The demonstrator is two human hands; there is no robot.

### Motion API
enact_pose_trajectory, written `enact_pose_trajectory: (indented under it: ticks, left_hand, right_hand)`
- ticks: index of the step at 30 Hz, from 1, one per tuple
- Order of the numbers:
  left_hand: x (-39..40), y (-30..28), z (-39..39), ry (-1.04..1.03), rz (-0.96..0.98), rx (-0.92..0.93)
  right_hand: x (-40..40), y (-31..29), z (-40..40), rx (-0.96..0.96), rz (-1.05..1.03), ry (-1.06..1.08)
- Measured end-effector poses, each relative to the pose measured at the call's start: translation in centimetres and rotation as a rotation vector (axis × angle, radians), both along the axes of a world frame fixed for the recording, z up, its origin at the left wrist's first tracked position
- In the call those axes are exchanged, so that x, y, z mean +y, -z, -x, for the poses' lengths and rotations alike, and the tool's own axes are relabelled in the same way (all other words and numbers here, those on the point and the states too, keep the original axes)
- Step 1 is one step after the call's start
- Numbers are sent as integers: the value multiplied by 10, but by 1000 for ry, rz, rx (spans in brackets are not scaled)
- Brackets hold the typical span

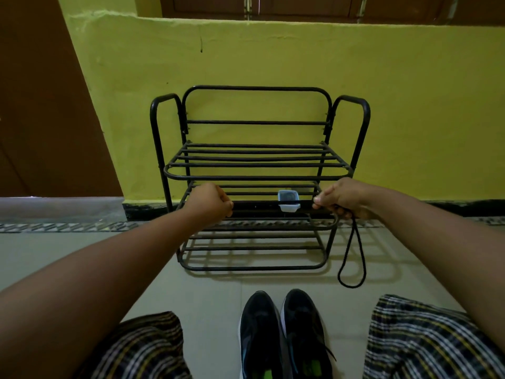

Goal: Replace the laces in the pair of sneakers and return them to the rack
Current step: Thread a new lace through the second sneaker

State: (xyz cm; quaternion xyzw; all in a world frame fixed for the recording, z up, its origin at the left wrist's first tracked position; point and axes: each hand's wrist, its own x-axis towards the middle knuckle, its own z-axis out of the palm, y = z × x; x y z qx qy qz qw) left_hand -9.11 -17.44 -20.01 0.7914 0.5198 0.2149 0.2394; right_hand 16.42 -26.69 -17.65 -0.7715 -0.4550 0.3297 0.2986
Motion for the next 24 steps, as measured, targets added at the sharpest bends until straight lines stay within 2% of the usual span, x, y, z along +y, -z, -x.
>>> enact_pose_trajectory:
  ticks: [4, 6, 9, 11, 17, 24]
  left_hand:
    - [16, 10, 15, -222, 123, -28]
    - [16, 12, 20, -293, 329, -154]
    - [1, 5, 15, -247, 743, -385]
    - [-9, 1, 0, -174, 857, -517]
    - [-30, -3, -50, -121, 690, -739]
    - [-34, 7, -67, 13, 387, -503]
  right_hand:
    - [-10, 5, -22, -11, 51, 84]
    - [-14, 11, -29, -33, 83, 113]
    - [-16, 16, -27, -84, 89, 125]
    - [-13, 12, -14, -105, 55, 93]
    - [3, -4, 44, -183, -43, -145]
    - [12, -14, 78, -194, -146, -232]
